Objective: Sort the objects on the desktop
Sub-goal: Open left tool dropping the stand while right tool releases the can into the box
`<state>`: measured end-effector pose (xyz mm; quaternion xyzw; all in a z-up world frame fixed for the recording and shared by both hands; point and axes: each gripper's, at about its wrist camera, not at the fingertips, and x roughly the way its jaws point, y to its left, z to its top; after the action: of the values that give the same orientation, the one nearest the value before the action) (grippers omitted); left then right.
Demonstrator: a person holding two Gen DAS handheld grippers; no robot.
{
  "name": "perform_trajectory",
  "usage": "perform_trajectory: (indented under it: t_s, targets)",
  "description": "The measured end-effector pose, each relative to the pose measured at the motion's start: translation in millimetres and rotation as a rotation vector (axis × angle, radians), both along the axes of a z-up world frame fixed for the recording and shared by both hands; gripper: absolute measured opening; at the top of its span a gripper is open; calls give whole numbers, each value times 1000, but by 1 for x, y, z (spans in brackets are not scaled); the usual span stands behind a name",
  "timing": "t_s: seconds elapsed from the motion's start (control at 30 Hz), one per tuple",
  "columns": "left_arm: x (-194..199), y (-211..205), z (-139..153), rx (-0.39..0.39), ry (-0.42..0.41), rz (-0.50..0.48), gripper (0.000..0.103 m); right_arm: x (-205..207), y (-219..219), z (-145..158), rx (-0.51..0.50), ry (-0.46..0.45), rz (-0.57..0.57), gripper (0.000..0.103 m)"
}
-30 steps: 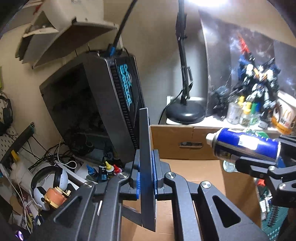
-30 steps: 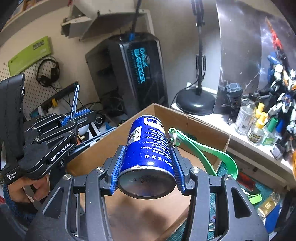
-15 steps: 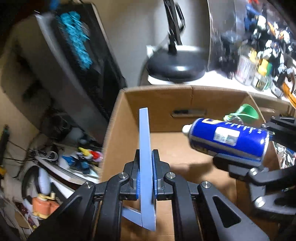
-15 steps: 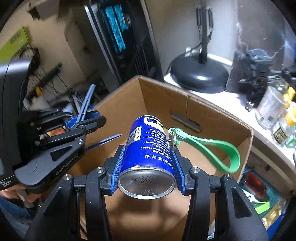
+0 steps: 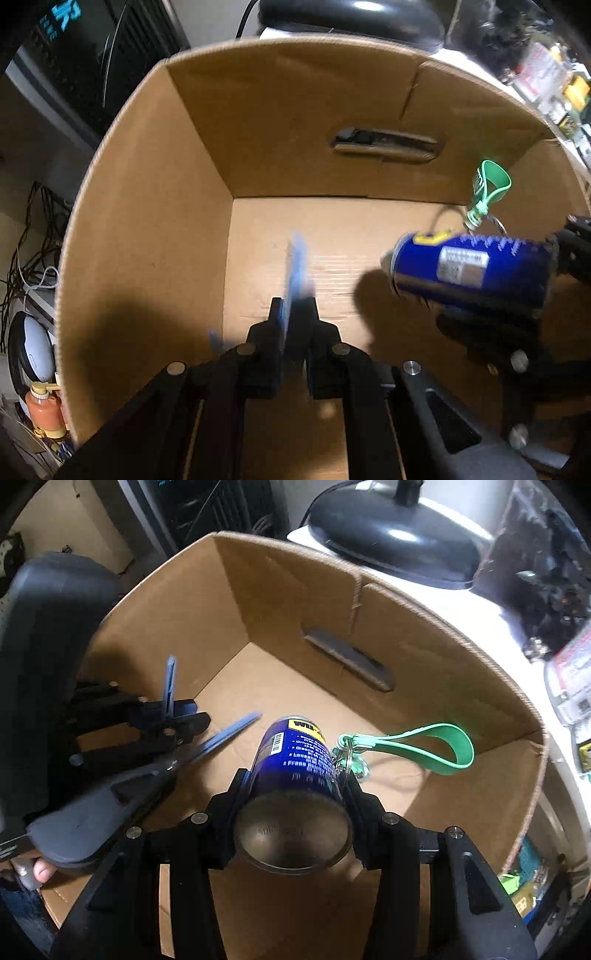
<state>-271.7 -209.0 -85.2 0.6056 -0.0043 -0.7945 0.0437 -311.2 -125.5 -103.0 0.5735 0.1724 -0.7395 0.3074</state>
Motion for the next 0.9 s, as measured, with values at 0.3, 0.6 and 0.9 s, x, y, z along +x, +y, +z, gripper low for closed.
perform_trajectory:
  t_s: [0.3, 0.6, 0.9]
  targets:
    - [19, 10, 2, -47, -34, -1, 13, 9, 0, -9, 48, -8, 5, 47]
    - [53, 22, 45, -46, 101, 10, 59, 36, 31, 23, -75, 53, -3, 52]
    - [94, 50, 103, -100, 291, 13, 62, 55, 60, 71, -184, 142, -34, 52]
